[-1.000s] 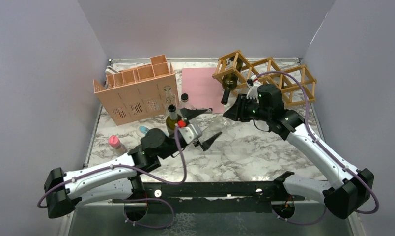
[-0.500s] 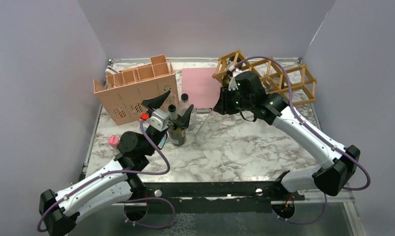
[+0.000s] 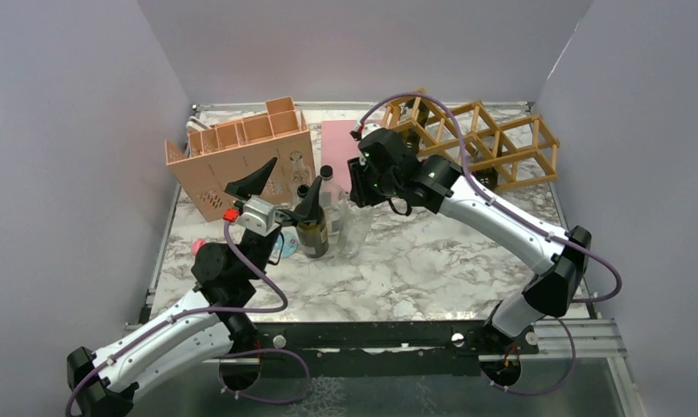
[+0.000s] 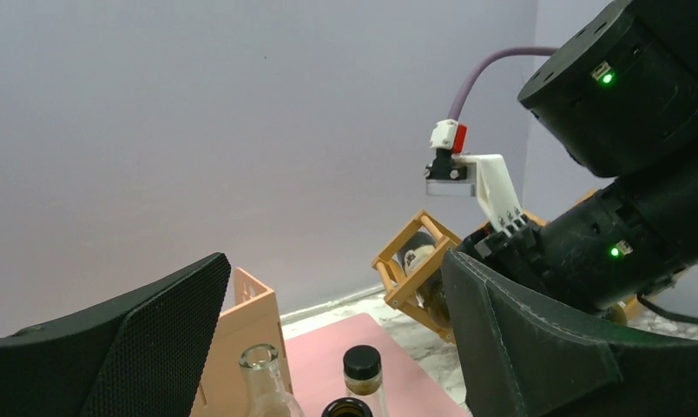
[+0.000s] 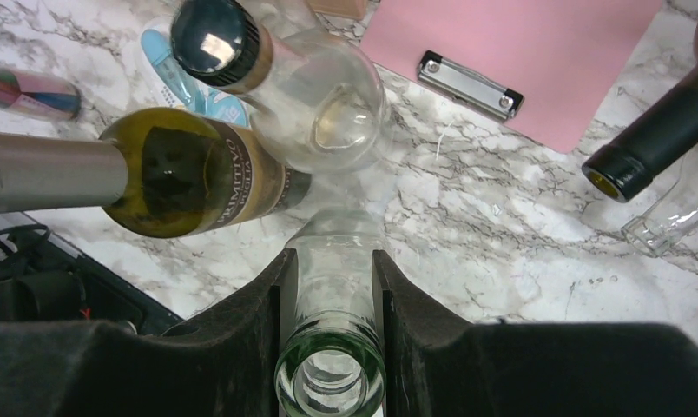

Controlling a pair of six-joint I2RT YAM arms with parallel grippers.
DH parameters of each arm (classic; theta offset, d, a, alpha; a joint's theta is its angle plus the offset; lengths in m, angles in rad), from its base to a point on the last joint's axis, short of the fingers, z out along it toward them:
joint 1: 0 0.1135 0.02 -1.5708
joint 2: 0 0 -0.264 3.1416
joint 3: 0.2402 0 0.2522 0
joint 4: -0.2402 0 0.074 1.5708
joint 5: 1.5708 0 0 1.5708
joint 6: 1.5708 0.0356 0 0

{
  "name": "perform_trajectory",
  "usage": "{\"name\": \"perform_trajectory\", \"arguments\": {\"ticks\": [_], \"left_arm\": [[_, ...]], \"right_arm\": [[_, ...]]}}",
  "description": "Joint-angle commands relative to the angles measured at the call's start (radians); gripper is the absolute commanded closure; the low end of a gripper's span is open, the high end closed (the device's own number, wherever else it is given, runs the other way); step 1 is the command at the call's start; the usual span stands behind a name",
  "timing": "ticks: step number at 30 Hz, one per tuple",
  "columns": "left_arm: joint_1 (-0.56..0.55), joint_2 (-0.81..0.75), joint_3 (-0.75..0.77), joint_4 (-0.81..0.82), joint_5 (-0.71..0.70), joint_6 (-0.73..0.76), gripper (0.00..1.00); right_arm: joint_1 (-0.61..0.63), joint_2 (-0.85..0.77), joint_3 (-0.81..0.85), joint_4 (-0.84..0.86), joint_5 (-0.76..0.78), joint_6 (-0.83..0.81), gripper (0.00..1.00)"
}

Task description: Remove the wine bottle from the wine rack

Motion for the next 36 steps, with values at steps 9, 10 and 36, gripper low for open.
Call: {"name": "perform_trajectory", "arguments": {"ticks": [9, 10, 36], "left_arm": [[0.006, -0.041, -0.020, 0.051, -0.070, 0.037, 0.01], [0.005, -0.043, -0.021, 0.050, -0.071, 0.039, 0.01], [0.006, -0.040, -0.035, 0.067, -0.076, 0.034, 0.02]], "right_arm": [[0.113, 0.156, 0.218, -0.089, 0.223, -0.018, 0.99], [0.120, 0.166, 0.226, -0.090, 0.224, -0.018, 0.99], [0.161, 0.121, 0.276, -0.124, 0.249, -0.001, 0.30]]}}
